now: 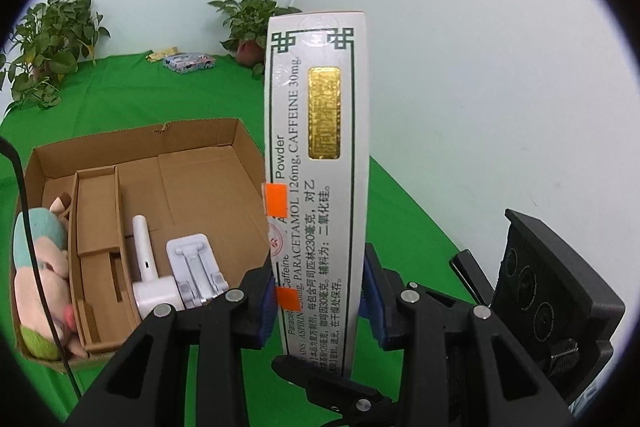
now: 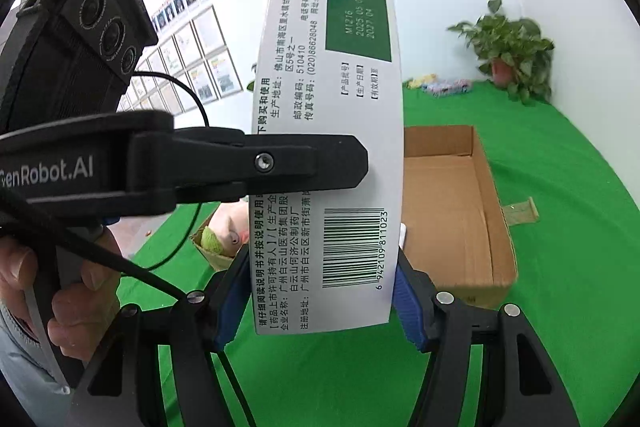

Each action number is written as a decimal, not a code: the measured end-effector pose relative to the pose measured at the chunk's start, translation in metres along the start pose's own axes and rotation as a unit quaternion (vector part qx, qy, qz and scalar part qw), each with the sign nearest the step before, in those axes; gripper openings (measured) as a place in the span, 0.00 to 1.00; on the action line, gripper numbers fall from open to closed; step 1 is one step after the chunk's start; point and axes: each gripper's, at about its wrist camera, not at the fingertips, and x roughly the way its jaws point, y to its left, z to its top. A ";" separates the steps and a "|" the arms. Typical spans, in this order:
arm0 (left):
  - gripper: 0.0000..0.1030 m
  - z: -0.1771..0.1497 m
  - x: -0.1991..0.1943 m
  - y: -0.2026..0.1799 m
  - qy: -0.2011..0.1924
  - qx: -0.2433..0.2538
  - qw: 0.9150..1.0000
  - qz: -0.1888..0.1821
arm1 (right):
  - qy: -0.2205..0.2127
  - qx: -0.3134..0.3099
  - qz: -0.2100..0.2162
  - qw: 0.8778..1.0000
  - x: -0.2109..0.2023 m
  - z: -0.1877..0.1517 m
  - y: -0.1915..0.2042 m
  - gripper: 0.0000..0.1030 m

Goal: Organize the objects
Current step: 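Lift the medicine box with the right tool and carry it over the box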

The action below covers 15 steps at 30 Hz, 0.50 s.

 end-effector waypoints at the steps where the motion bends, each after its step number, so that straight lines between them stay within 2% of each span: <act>1: 0.34 0.007 0.004 0.003 0.009 -0.008 1.000 -0.002 | 0.013 0.005 0.003 1.000 0.008 0.009 -0.005 0.60; 4: 0.34 0.023 0.018 0.010 0.034 -0.027 0.999 0.000 | 0.052 0.031 0.017 0.998 0.034 0.032 -0.027 0.60; 7: 0.34 0.038 0.048 0.031 0.067 -0.045 0.997 -0.004 | 0.085 0.056 0.018 0.995 0.062 0.048 -0.049 0.60; 15: 0.34 0.037 0.114 0.069 0.128 -0.098 0.987 -0.008 | 0.152 0.114 0.023 0.981 0.129 0.049 -0.100 0.60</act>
